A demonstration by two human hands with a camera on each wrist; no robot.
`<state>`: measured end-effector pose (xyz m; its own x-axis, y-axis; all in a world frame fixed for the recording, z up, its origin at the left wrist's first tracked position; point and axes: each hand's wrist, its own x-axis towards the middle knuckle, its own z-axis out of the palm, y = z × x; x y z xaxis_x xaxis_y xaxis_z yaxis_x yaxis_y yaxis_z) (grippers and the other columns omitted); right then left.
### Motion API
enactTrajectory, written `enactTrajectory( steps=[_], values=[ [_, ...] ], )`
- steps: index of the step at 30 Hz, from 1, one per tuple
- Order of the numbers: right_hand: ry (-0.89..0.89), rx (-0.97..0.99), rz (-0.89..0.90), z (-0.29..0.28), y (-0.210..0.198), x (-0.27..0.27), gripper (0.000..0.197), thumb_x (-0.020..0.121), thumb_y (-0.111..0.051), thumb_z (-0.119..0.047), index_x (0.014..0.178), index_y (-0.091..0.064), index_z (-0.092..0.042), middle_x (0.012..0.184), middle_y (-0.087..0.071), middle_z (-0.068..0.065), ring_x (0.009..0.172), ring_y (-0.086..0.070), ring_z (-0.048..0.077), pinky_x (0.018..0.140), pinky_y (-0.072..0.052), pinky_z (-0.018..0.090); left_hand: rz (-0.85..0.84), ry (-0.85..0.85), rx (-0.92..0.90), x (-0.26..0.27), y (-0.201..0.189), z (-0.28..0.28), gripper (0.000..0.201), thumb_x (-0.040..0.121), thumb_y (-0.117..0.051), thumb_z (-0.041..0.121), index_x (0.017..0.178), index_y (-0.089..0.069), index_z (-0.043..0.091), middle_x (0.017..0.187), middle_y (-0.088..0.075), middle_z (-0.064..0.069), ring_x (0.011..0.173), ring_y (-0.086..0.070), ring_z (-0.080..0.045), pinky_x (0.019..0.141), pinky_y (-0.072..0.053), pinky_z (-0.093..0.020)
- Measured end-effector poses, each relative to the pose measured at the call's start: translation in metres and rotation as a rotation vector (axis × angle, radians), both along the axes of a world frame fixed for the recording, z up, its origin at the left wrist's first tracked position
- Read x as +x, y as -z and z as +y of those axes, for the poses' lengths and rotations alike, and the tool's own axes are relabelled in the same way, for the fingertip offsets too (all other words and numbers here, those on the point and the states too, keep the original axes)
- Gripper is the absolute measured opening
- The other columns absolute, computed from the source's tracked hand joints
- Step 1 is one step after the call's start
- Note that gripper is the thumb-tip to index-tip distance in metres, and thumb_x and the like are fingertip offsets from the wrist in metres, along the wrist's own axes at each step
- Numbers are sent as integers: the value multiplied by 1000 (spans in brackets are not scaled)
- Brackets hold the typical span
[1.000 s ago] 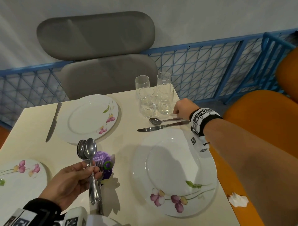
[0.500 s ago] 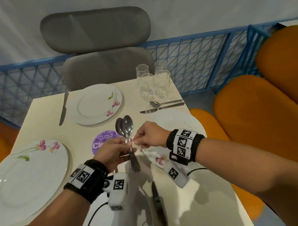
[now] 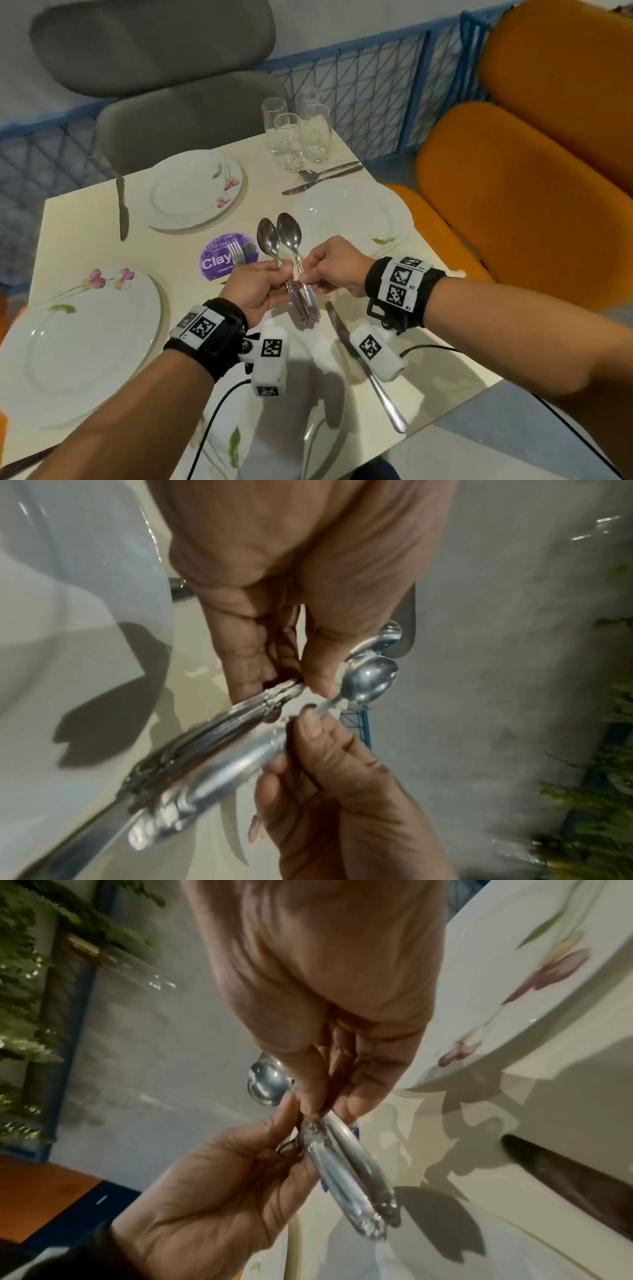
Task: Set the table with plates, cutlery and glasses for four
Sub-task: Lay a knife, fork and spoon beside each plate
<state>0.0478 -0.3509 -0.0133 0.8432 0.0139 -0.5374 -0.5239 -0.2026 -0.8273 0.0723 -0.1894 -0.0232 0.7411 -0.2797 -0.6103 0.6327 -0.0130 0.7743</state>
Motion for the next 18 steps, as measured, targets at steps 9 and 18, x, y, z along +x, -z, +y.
enactTrajectory(
  steps=[9,18],
  values=[
    [-96,-342,199,-49,32,-79,23,75,-72,9,65,-63,-9,60,-63,5,50,-58,16,57,-56,29,7,-11,24,-12,4,33,14,90,-59,-1,102,-64,-1,81,-66,-12,84,-72,-28,65,-61,-33],
    [-117,-370,296,-57,52,-109,13,74,-78,0,73,-67,-6,60,-66,9,49,-60,20,53,-56,26,-12,-92,23,-17,3,43,12,89,-59,-2,99,-65,-2,81,-66,-13,85,-71,-31,73,-60,-37]
  ],
)
